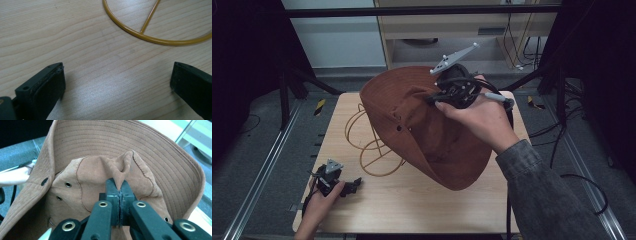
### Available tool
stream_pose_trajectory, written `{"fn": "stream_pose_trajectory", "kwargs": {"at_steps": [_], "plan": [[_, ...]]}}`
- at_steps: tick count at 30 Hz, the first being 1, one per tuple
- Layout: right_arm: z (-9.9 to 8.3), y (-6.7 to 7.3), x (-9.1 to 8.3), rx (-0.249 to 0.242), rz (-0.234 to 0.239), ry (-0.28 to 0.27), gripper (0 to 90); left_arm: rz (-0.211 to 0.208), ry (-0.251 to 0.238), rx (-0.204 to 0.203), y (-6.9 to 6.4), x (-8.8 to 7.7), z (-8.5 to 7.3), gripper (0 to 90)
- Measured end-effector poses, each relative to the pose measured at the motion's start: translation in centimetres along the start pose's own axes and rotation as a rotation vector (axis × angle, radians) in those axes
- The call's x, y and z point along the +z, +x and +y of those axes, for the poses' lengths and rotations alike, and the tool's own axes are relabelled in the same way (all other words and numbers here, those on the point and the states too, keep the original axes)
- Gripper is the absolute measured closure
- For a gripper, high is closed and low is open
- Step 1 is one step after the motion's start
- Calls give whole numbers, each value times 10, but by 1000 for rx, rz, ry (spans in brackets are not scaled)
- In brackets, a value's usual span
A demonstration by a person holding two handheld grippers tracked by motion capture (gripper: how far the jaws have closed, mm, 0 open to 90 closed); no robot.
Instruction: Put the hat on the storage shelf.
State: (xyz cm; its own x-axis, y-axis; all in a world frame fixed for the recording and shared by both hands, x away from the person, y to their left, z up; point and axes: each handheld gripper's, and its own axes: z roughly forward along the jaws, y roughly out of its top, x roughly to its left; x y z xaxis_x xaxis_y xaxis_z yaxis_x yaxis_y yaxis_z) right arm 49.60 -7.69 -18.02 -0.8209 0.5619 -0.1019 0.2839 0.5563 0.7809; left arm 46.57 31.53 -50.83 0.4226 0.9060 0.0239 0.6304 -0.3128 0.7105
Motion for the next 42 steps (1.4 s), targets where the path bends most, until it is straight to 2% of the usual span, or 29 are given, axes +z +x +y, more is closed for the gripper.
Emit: {"fn": "stream_pose_trajectory", "kwargs": {"at_steps": [10,18,36,42], "plan": [[15,0,18,5,11,-52,891,-2,-1,-1,0,0,0,0],[23,1,24,6,13,-86,891,-3,0,-1,0,0,0,0],[43,4,48,-3,22,-75,891,-2,0,-1,0,0,0,0],[45,8,57,-18,23,-101,892,-3,0,1,0,0,0,0]]}}
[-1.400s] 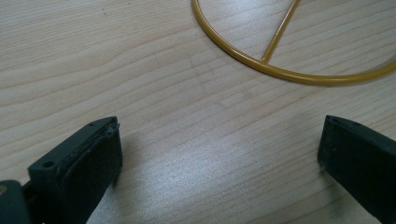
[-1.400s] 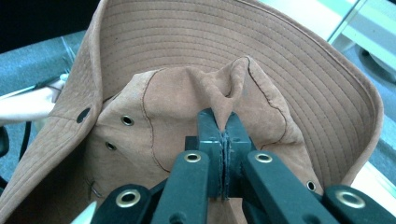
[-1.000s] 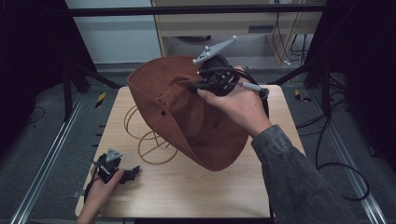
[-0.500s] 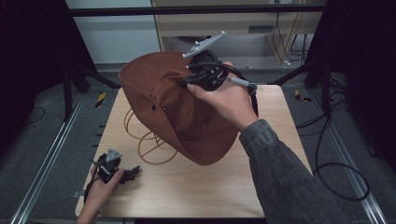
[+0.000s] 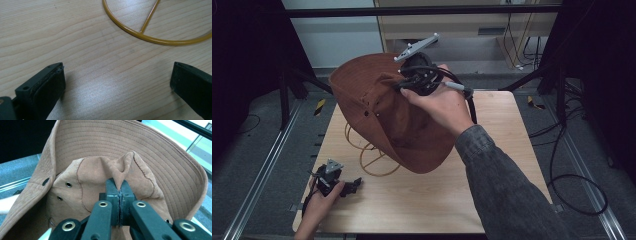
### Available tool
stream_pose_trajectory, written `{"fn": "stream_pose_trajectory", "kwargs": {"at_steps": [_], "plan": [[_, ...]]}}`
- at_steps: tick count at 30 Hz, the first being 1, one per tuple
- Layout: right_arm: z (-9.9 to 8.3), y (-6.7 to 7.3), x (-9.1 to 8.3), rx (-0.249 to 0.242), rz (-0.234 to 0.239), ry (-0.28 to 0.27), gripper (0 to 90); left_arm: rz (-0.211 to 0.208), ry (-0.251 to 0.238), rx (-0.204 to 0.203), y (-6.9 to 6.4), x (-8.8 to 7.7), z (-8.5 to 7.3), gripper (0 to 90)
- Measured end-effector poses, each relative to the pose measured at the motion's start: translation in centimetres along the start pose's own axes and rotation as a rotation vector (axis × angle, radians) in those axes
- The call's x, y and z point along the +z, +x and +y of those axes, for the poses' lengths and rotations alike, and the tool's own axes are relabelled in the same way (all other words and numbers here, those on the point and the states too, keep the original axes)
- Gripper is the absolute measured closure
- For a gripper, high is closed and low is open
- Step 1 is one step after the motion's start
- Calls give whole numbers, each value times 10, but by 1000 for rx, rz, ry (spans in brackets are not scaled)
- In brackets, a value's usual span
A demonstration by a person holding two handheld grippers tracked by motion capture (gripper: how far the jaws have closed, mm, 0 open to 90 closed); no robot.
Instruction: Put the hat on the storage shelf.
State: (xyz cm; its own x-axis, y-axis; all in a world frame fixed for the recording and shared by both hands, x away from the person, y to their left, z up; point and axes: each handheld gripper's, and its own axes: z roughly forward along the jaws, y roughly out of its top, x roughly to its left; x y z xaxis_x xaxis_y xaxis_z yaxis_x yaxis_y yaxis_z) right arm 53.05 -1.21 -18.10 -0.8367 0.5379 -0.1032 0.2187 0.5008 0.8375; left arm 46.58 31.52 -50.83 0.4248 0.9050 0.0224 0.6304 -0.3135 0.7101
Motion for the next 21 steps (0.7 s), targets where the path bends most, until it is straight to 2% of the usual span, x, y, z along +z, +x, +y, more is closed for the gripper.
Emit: {"fn": "stream_pose_trajectory", "kwargs": {"at_steps": [21], "plan": [[9,-2,32,7,12,10,891,0,1,1,0,0,0,0]]}}
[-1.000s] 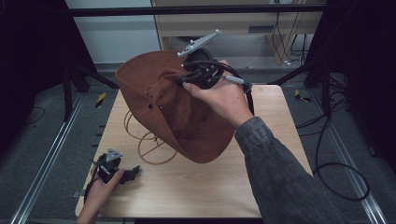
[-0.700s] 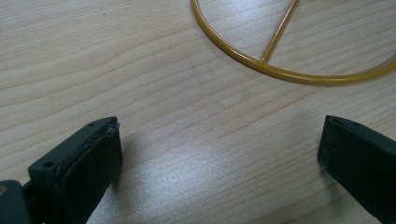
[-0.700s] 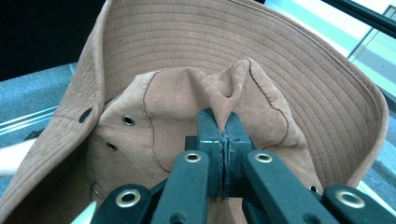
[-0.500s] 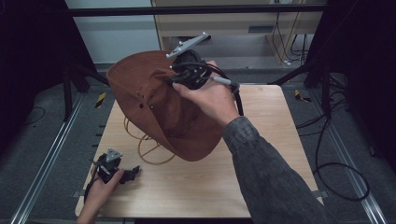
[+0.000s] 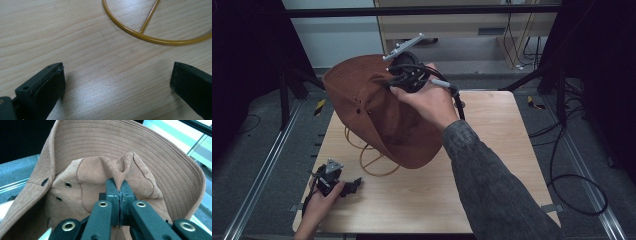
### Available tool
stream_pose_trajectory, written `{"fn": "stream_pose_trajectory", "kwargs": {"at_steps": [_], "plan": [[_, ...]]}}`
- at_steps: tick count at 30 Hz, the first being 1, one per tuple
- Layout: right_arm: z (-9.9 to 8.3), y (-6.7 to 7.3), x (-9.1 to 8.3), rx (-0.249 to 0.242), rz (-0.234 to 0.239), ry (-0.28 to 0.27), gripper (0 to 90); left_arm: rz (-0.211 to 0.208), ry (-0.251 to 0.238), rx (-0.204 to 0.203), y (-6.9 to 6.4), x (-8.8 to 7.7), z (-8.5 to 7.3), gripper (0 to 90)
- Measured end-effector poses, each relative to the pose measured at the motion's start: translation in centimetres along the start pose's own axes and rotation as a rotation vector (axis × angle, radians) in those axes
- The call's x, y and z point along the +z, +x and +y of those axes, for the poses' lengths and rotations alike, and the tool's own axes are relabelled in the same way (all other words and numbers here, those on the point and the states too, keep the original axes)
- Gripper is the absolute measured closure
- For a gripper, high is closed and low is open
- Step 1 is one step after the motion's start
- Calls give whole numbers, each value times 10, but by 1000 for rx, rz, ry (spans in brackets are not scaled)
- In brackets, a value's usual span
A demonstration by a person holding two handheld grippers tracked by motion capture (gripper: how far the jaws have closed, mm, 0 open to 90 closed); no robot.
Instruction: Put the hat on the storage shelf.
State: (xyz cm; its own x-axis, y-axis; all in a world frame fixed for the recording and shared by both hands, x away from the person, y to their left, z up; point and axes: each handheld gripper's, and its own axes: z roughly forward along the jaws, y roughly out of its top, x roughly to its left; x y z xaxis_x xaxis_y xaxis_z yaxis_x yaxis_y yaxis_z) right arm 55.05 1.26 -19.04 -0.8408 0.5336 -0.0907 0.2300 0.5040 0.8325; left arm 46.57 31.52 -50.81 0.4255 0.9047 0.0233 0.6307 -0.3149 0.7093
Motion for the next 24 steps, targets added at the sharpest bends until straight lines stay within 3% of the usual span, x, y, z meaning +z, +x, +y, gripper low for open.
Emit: {"fn": "stream_pose_trajectory", "kwargs": {"at_steps": [9,24], "plan": [[8,4,7,-7,14,-2,891,0,0,-1,0,0,0,0],[30,22,21,-41,44,-3,892,-3,3,0,0,0,0,0]]}}
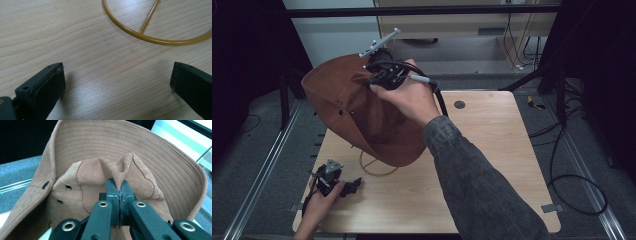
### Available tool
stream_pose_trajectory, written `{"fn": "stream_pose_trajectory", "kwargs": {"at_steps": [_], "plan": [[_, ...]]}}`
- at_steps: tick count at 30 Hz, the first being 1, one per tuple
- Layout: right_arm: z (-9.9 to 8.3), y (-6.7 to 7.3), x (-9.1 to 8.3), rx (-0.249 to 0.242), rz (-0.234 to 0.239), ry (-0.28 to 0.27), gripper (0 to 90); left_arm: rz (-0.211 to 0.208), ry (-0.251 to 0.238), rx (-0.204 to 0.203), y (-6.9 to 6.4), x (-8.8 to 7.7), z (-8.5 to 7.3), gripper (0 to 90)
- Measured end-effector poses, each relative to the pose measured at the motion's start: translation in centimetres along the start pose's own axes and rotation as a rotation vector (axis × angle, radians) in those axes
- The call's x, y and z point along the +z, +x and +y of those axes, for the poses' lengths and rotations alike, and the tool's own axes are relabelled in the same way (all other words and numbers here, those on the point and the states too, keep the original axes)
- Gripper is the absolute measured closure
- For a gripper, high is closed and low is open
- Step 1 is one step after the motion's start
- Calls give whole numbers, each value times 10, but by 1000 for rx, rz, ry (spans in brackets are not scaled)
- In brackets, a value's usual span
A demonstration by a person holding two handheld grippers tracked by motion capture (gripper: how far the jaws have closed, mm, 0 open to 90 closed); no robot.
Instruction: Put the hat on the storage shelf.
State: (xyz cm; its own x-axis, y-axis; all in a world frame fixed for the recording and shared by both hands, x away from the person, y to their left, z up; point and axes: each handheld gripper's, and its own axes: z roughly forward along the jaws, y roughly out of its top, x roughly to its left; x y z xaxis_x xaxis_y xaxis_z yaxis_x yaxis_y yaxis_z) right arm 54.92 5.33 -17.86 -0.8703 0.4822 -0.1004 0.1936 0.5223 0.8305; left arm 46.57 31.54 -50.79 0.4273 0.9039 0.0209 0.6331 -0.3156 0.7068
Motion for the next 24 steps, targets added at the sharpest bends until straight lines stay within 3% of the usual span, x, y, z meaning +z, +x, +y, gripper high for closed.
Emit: {"fn": "stream_pose_trajectory", "kwargs": {"at_steps": [24], "plan": [[-1,11,38,-22,38,81,891,1,-3,1,0,0,0,0]]}}
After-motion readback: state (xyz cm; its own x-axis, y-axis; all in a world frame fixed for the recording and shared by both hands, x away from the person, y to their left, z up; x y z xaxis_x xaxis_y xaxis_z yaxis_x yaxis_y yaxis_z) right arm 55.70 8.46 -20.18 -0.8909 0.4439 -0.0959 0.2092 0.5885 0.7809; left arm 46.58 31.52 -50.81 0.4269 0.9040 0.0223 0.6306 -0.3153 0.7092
